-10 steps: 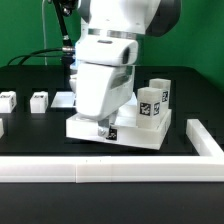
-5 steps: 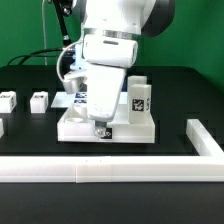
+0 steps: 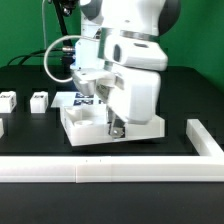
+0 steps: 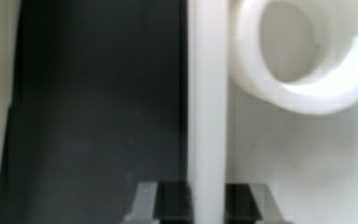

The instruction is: Assemble square table

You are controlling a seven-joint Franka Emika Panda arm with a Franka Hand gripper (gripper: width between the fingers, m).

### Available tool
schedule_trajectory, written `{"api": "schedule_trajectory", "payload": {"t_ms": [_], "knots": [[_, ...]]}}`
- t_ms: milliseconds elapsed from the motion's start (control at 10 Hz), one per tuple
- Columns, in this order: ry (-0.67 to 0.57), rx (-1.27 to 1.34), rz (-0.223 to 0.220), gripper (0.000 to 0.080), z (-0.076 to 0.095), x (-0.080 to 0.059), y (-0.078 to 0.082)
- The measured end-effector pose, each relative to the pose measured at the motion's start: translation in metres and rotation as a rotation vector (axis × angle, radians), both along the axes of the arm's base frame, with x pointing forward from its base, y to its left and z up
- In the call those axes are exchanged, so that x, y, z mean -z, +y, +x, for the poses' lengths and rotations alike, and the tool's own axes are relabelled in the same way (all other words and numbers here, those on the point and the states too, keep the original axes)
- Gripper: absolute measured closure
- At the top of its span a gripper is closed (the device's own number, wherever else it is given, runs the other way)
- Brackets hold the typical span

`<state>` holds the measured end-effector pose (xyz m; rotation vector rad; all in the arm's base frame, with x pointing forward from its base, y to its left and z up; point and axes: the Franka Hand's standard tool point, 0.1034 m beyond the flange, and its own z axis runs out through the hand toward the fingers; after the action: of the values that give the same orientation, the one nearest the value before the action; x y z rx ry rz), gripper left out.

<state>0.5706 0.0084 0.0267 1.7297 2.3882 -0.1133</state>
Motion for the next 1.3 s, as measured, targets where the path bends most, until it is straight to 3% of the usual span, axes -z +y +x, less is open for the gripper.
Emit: {"api": "schedule_trajectory", "payload": {"t_ms": [100, 700, 1100, 1300], "knots": [[0.046, -0.089, -0.029, 0.0736, 0.002, 0.004, 0.002], [0.1, -0.378, -0.09, 0.0736, 0.001, 0.006, -0.005], [0.185, -0.688, -0.182, 0.0736, -0.003, 0.004, 0.036], [0.225, -0.813, -0.206, 0.0736, -0.005, 0.006, 0.04]]}}
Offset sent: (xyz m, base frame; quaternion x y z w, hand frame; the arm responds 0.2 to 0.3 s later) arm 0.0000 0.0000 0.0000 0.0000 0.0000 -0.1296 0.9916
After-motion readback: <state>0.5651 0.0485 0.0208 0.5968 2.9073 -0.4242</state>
